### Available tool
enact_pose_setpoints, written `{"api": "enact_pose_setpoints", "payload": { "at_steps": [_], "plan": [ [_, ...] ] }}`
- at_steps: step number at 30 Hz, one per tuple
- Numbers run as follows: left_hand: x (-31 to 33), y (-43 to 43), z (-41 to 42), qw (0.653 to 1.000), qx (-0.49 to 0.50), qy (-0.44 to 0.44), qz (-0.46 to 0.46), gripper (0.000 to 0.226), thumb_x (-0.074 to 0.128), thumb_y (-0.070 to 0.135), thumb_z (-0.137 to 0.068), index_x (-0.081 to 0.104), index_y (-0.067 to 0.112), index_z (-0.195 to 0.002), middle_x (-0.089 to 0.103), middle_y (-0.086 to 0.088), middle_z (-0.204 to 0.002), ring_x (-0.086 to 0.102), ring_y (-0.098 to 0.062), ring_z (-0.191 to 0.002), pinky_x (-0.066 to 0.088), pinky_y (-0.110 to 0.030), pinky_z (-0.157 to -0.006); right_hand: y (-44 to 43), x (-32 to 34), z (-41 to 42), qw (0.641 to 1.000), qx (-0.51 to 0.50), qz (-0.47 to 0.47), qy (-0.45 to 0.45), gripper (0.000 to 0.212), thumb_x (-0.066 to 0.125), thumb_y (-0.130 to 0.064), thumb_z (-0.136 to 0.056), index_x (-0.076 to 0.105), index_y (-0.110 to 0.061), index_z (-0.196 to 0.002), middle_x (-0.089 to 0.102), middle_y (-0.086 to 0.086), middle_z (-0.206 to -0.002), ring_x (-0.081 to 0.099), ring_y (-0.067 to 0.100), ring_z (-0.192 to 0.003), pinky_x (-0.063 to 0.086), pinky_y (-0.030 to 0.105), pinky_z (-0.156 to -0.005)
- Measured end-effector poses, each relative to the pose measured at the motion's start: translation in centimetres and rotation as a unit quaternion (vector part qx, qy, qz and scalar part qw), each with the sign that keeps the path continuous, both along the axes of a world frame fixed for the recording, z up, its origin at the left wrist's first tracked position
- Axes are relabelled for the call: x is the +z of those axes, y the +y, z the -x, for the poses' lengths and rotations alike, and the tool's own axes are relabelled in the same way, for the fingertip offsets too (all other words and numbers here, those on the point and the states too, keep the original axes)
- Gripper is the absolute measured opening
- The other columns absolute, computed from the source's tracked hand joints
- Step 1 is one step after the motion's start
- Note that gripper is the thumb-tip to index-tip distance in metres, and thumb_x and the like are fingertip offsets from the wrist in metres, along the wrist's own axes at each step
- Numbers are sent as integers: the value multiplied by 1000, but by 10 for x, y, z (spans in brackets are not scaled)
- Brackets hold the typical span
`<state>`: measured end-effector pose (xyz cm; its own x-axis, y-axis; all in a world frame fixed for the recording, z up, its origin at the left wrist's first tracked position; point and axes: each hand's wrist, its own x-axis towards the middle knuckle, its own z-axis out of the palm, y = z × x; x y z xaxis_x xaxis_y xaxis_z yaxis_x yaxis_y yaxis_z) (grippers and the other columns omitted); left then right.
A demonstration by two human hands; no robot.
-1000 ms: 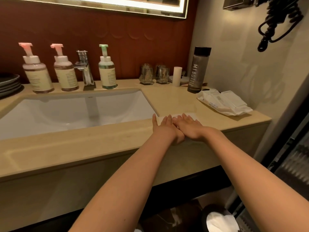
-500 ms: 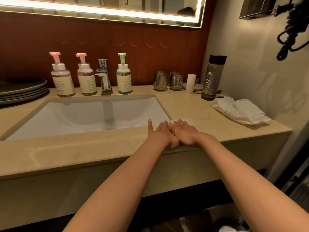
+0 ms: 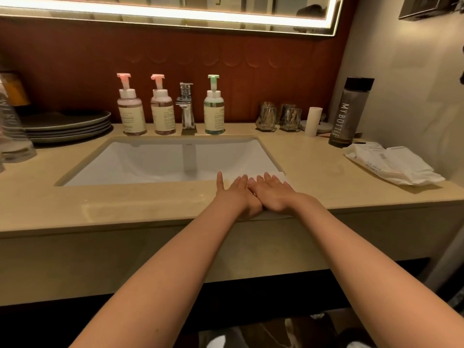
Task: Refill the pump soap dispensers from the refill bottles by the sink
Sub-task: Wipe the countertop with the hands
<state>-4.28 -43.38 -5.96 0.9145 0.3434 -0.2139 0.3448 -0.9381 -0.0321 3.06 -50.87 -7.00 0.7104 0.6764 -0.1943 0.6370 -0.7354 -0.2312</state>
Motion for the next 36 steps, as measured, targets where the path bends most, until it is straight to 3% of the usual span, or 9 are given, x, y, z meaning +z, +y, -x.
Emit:
{"api": "enact_pose_setpoints", "payload": {
  "at_steps": [36],
  "plan": [
    [8,114,140,987,158,24,-37,61,20,36,-100,-12,17,-148,-14,-1,-157,-17,-13,-143,-22,-57,-106,139,8,122,983,181,-7,5,65,2,-51,-99,-3,-16,-153,-10,6,-158,-10,20,-146,-6,39,-117]
  ]
}}
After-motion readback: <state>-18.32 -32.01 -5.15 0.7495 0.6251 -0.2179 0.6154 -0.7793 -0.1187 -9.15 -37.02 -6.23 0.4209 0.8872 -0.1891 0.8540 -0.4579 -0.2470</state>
